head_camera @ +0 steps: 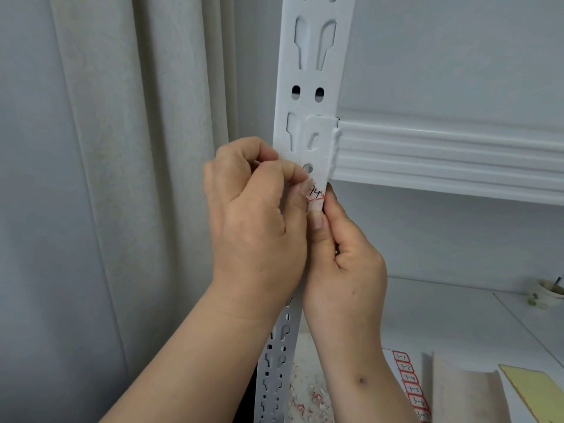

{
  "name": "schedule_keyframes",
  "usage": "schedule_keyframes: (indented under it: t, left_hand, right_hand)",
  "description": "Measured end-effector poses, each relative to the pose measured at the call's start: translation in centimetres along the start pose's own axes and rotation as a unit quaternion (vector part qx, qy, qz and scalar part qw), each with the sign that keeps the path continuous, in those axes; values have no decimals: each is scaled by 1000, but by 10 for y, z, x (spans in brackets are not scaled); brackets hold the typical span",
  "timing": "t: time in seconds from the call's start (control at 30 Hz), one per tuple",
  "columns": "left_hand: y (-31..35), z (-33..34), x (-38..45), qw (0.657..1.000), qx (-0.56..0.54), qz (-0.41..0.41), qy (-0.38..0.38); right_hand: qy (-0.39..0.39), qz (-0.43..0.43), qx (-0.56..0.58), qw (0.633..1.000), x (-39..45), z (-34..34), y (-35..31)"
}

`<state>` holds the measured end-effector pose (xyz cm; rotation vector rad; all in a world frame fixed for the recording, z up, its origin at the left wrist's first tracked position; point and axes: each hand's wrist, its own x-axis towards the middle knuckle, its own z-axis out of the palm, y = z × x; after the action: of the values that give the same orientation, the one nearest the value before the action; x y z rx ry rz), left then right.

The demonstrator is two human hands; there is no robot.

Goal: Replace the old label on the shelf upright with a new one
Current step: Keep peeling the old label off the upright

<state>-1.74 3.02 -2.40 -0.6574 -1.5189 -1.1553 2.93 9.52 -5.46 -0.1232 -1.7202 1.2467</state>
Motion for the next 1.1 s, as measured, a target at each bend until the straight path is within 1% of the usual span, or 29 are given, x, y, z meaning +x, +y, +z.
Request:
schedule_keyframes:
  t: [0.1, 0.3, 0.43, 0.6, 0.77, 0.97, 1.1]
  left_hand:
    - [0, 1, 2, 999, 41, 26, 2]
    - [-2, 1, 1, 997, 66, 24, -27]
    - [-2, -1, -5, 998, 25, -18, -51]
    - [0, -7, -9, 997, -24, -66, -38]
    - [2, -4, -1, 998, -7, -41, -45]
    - [1, 1, 1, 1000, 26, 15, -7]
    - [-2, 4, 0, 998, 54, 32, -19]
  right_hand:
    - [0, 2, 3, 1000, 0, 1, 1]
    - [6, -3, 0, 1000, 1, 3, 2]
    - [-1, 2, -3, 1000, 0, 2, 1]
    - [-6, 0, -12, 1000, 0, 0, 1]
    - [-4, 1, -8, 1000, 0, -1, 0]
    - [5, 6, -5, 1000, 0, 1, 1]
    - [0, 0, -5, 1000, -1, 0, 1]
